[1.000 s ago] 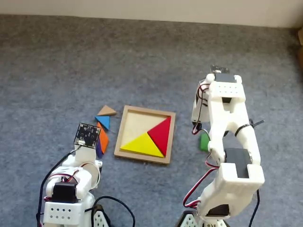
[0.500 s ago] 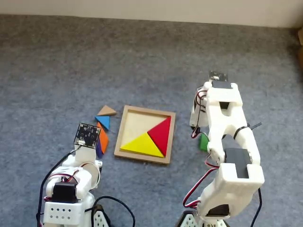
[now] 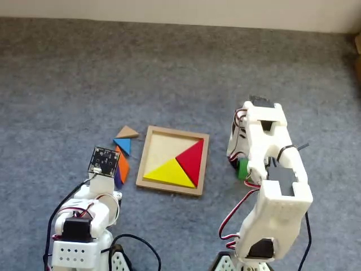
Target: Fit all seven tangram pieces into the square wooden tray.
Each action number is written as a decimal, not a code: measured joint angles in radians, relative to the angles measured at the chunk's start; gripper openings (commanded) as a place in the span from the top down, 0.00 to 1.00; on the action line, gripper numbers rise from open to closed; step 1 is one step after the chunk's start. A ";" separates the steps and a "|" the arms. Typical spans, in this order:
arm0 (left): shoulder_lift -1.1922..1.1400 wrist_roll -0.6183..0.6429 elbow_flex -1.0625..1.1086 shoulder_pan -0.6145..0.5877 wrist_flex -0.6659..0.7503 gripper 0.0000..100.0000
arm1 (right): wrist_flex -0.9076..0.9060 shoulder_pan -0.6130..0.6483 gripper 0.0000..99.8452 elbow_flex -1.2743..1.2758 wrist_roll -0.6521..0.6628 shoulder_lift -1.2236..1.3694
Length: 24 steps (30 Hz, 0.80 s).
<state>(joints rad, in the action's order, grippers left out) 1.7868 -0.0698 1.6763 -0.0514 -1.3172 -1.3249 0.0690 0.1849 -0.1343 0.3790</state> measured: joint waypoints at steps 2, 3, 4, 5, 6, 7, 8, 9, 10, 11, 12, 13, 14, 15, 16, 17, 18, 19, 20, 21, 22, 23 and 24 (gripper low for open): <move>0.000 0.000 0.000 0.000 0.000 0.99 | -0.003 0.000 0.82 -0.002 0.000 0.003; 0.000 0.000 0.000 0.000 0.000 0.99 | -0.003 0.000 0.85 -0.002 0.000 0.003; 0.000 0.000 0.000 0.000 0.000 0.99 | -0.005 0.000 0.87 -0.002 0.000 0.003; 0.000 0.000 0.000 0.000 0.000 0.99 | -0.005 -0.002 0.89 -0.002 0.002 0.002; 0.000 0.000 0.000 0.000 0.000 0.99 | -0.006 -0.003 0.90 -0.002 0.008 0.002; 0.000 0.000 0.000 0.000 0.000 0.99 | -0.008 -0.005 0.91 -0.002 0.021 0.002; 0.000 0.000 0.000 0.000 0.000 0.99 | -0.009 -0.005 0.92 -0.002 0.034 0.000; 0.000 0.000 0.000 0.000 0.000 0.99 | -0.009 -0.005 0.92 -0.002 0.044 0.000; 0.000 0.000 0.000 0.000 0.000 0.99 | -0.009 -0.006 0.92 -0.002 0.052 -0.002; 0.000 0.000 0.000 0.000 0.000 0.99 | -0.009 -0.006 0.92 0.002 0.055 -0.011; 0.000 0.000 0.000 0.000 0.000 0.99 | -0.009 -0.006 0.92 0.012 0.060 -0.021; 0.000 0.000 0.000 0.000 0.000 0.99 | -0.008 -0.006 0.92 0.018 0.061 -0.034; 0.000 0.000 0.000 0.000 0.000 0.99 | -0.008 -0.005 0.92 0.023 0.063 -0.046; 0.000 0.000 0.000 0.000 0.000 0.99 | -0.008 -0.003 0.92 0.029 0.064 -0.058; 0.000 0.000 0.000 0.000 0.000 0.99 | -0.002 -0.002 0.92 0.038 0.064 -0.072; 0.000 0.000 0.000 0.000 0.000 0.99 | 0.006 -0.002 0.92 0.049 0.064 -0.087; 0.000 0.000 0.000 0.000 0.000 0.99 | 0.011 0.000 0.92 0.058 0.068 -0.104; 0.000 0.000 0.000 0.000 0.000 0.99 | 0.015 0.000 0.92 0.072 0.078 -0.123; 0.000 0.000 0.000 0.000 0.000 0.99 | 0.023 0.002 0.92 0.087 0.094 -0.140; 0.000 0.000 0.000 0.000 0.000 0.99 | 0.034 0.012 0.92 0.106 0.114 -0.155; 0.000 0.000 0.000 0.000 0.000 0.99 | 0.044 0.028 0.92 0.126 0.133 -0.169; 0.000 0.000 0.000 0.000 0.000 0.99 | 0.058 0.048 0.92 0.146 0.149 -0.184; 0.000 0.000 0.000 0.000 0.000 0.99 | 0.069 0.068 0.92 0.166 0.164 -0.199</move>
<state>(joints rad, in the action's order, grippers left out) 1.7868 -0.0698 1.6763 -0.0514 -1.3172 -1.2559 0.1366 0.3506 0.0299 0.1795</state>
